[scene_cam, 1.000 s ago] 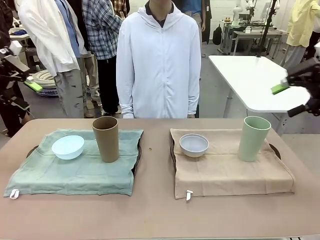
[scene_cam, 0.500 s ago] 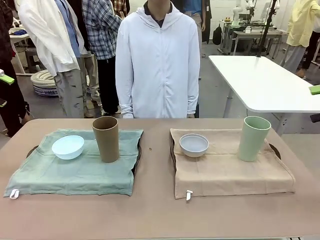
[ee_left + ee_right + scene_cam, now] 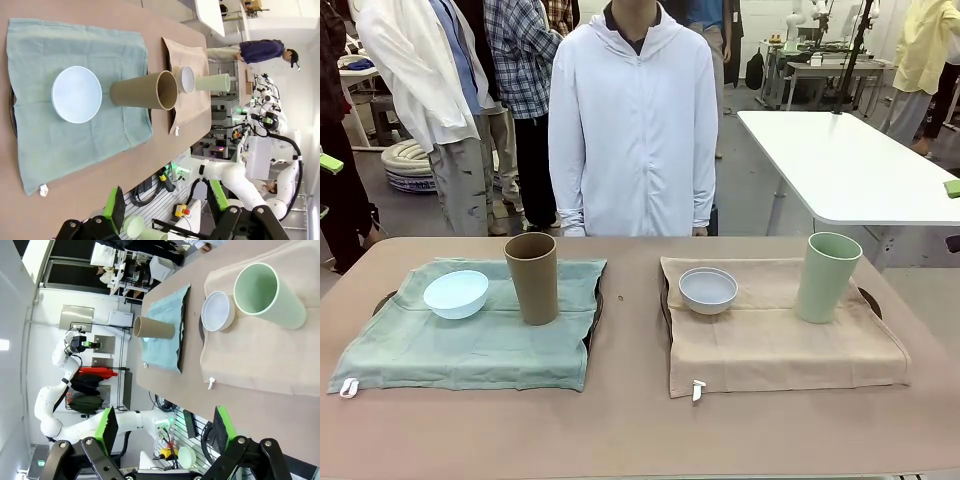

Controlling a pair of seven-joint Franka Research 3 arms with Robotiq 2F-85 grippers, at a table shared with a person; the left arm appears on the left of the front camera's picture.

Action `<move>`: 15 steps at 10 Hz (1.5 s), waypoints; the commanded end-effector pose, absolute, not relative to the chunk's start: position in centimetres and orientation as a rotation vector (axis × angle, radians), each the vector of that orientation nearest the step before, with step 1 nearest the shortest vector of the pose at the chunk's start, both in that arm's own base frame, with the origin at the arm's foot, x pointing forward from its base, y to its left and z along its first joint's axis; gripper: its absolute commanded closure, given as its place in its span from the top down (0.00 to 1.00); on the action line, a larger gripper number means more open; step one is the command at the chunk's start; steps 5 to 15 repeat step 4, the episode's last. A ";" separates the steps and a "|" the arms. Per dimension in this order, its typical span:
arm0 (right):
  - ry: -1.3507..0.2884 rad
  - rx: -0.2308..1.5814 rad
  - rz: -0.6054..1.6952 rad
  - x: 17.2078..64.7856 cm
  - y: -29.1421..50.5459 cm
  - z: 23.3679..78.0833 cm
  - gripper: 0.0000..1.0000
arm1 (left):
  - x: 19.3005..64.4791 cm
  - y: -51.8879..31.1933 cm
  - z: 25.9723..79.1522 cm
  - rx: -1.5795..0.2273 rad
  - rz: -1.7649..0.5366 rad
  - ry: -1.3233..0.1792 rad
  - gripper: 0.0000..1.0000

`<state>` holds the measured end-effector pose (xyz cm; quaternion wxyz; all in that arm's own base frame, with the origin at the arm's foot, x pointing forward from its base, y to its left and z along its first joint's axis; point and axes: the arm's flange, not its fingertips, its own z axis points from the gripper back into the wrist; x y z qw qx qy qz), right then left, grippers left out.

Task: Set up a tray with a mat and arrange the tableware.
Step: Place the Picnic Bowl and Reusable plastic cup back onto the Handle tray in front of the human's position.

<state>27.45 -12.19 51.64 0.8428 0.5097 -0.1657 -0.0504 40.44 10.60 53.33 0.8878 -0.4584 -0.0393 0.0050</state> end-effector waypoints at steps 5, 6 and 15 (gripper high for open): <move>-0.363 1.103 -0.107 27.7 -12.1 51.9 1.00 | 40.9 11.0 53.6 -0.956 0.014 -0.089 0.88; -0.363 1.103 -0.107 27.7 -12.1 51.9 1.00 | 40.9 11.0 53.6 -0.956 0.014 -0.089 0.88; -0.363 1.103 -0.107 27.7 -12.1 51.9 1.00 | 40.9 11.0 53.6 -0.956 0.014 -0.089 0.88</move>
